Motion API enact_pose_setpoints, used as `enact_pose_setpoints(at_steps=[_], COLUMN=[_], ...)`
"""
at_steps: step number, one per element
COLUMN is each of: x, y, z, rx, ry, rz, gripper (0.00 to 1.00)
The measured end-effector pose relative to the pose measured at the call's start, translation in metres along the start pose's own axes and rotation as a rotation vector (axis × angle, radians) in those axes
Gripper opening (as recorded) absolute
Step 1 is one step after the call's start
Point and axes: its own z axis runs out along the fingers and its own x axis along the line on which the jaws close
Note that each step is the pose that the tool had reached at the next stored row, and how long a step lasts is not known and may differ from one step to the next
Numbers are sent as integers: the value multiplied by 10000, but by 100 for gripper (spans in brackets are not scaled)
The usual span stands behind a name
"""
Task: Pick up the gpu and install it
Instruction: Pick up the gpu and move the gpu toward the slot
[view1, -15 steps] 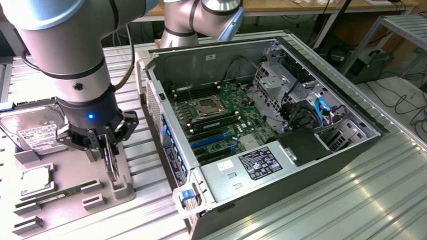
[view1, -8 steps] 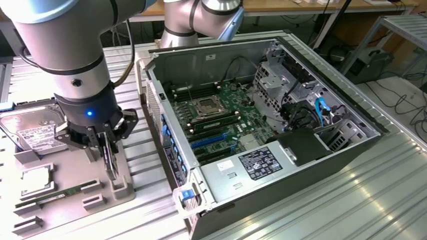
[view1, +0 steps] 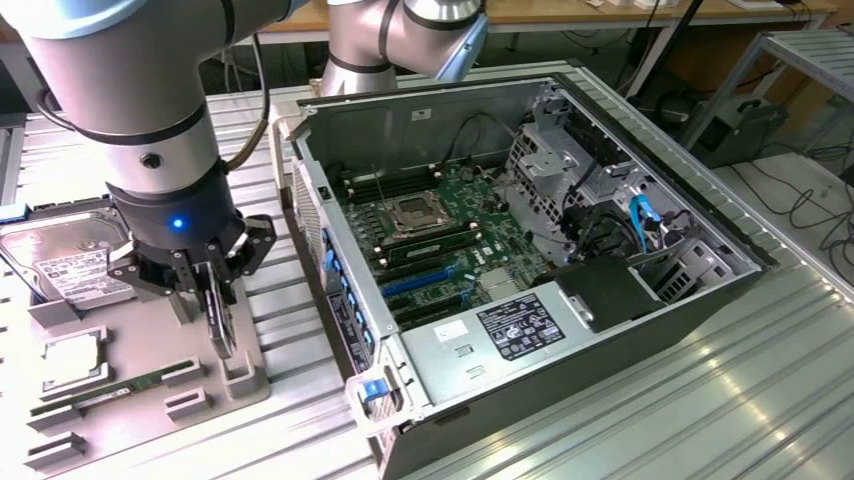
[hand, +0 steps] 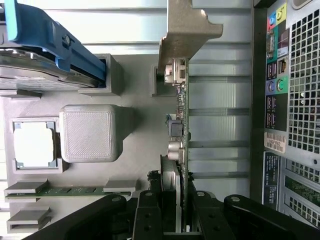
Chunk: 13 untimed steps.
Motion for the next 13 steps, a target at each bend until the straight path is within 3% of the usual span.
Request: enact_pose_setpoints(at_steps=[13], x=[-2], y=[0], z=[-24], rx=[-1], ry=[0], rz=[0], gripper=[28])
